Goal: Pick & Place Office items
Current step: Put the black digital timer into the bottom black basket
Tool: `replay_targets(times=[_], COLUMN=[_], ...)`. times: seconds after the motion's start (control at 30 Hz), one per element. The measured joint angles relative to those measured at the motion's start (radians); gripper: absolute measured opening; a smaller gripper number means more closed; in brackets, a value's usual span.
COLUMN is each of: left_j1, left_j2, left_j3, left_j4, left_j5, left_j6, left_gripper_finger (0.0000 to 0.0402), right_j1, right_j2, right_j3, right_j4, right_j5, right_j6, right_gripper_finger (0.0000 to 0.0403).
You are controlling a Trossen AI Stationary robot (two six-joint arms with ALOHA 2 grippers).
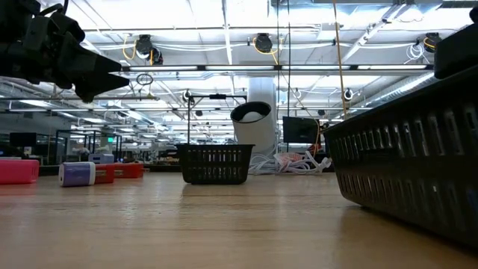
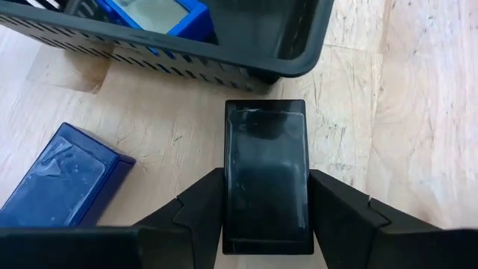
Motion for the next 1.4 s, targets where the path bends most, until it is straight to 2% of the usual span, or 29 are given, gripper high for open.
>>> replay_targets(times=[0.4, 0.97, 1.2, 1.4], left_j1=[0.0, 0.0, 0.0, 0.0], left_j2=[0.0, 0.0, 0.0, 0.0], left_j3=[0.0, 0.0, 0.0, 0.0], left_j4=[0.0, -0.001, 0.0, 0.0], left_j5=[0.0, 0.0, 0.0, 0.0], left_j6=[0.0, 0.0, 0.0, 0.0], left_gripper_finger=[0.0267, 0.0267, 0.0267, 0.0267], right_j1=[0.0, 0.0, -0.001, -0.001], right_j2=[-0.035, -0.404, -0.464, -0.477], right_j3=[-0.001, -0.005, -0.005, -0.004], right_j4=[-0.026, -0.287, -0.266, -0.129], right_j5=[-0.006, 0.004, 0.009, 0.035], right_j6=[0.017, 0.119, 0.15, 0.119], right_gripper_finger=[0.0169, 0.0169, 0.0169, 0.0169])
